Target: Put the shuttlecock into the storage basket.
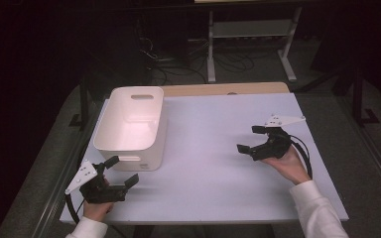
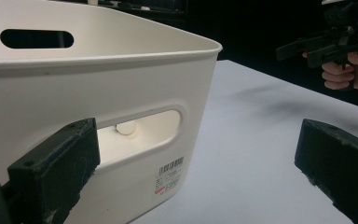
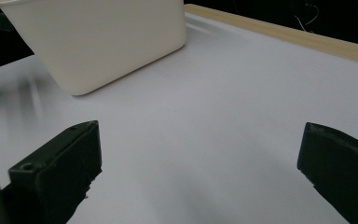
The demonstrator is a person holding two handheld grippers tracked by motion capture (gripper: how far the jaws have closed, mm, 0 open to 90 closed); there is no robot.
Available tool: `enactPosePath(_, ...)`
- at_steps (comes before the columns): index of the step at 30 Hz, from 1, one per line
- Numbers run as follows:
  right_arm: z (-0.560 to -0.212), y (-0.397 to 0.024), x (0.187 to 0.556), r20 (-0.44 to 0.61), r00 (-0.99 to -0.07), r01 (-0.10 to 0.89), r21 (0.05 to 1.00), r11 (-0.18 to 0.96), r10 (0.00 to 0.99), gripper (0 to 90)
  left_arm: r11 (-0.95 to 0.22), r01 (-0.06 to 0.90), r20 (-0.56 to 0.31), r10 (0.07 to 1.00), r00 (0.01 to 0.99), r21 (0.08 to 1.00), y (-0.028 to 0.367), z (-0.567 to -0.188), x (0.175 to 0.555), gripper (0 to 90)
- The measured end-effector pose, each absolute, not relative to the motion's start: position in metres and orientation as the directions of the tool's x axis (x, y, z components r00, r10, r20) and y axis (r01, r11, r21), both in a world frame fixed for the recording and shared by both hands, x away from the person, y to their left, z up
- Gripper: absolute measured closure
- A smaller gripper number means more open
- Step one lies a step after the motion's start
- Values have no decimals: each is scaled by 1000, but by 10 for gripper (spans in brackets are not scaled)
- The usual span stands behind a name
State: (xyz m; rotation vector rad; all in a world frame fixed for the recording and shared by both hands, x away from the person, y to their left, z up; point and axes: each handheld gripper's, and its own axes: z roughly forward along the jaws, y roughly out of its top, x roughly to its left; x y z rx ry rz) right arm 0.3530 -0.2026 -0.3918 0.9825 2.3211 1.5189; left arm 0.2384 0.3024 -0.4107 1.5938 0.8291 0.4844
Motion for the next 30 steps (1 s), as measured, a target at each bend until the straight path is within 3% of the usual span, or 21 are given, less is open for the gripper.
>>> enactPosePath(30, -415, -244, 324, 168, -700, 429, 876, 221, 695, 0, -24, 232, -139, 738, 661, 972, 302, -411, 238, 0)
